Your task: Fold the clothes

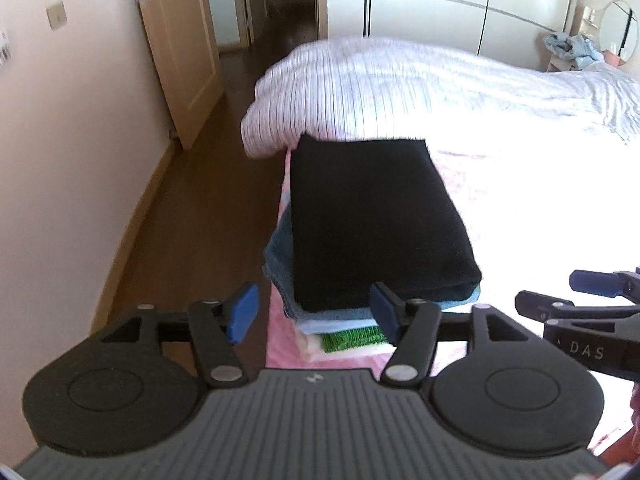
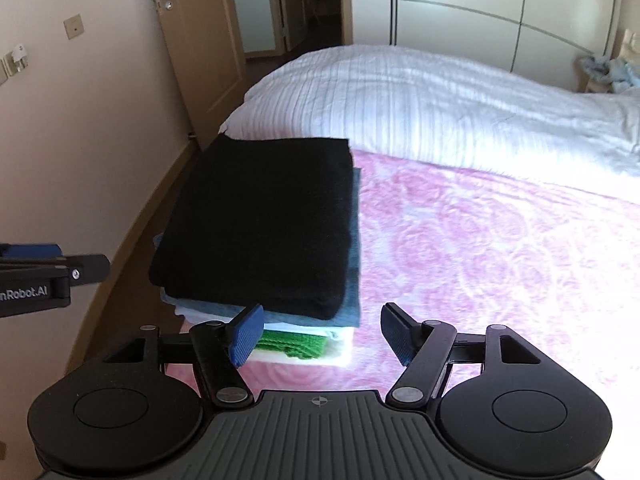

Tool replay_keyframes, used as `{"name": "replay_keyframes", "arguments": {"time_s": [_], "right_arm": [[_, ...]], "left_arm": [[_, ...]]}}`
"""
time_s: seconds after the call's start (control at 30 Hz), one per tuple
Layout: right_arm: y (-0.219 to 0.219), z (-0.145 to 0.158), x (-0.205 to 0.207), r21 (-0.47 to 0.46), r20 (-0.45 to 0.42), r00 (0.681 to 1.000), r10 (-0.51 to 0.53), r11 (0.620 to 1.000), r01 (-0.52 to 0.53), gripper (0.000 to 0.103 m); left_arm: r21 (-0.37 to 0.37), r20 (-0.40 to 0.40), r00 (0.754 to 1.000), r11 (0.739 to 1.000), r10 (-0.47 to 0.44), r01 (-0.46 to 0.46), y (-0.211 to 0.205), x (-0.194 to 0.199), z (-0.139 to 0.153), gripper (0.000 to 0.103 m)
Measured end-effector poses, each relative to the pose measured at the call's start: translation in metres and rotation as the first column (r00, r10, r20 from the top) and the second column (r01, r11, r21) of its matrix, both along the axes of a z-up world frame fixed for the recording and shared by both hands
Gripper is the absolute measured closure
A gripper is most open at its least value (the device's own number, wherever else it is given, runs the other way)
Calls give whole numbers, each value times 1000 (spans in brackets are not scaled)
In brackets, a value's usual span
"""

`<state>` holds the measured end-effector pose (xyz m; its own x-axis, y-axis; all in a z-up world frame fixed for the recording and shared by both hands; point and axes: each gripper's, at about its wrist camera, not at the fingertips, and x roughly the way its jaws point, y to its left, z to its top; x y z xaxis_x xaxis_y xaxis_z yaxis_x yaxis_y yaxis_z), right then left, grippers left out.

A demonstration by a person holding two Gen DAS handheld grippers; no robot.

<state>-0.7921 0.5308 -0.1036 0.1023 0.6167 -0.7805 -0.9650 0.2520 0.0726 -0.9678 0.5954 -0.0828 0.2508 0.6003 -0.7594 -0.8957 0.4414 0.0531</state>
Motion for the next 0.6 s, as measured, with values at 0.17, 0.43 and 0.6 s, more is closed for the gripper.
{"name": "replay_keyframes", "arguments": {"time_s": [0.17,0.43,0.6], "right_arm": [[-31,9,-13,30,29,999,-24,999,23,34],[-48,15,-9,56,50,999,-7,998,4,34],[-57,15,-3,70,53,998,33,997,-37,34]], "left_arm": [[41,22,1000,999,-3,2,-15,-1,11,37],[58,60,997,997,37,-41,-35,-3,24,36],[56,68,995,995,79,-83,-53,0,29,36]]}}
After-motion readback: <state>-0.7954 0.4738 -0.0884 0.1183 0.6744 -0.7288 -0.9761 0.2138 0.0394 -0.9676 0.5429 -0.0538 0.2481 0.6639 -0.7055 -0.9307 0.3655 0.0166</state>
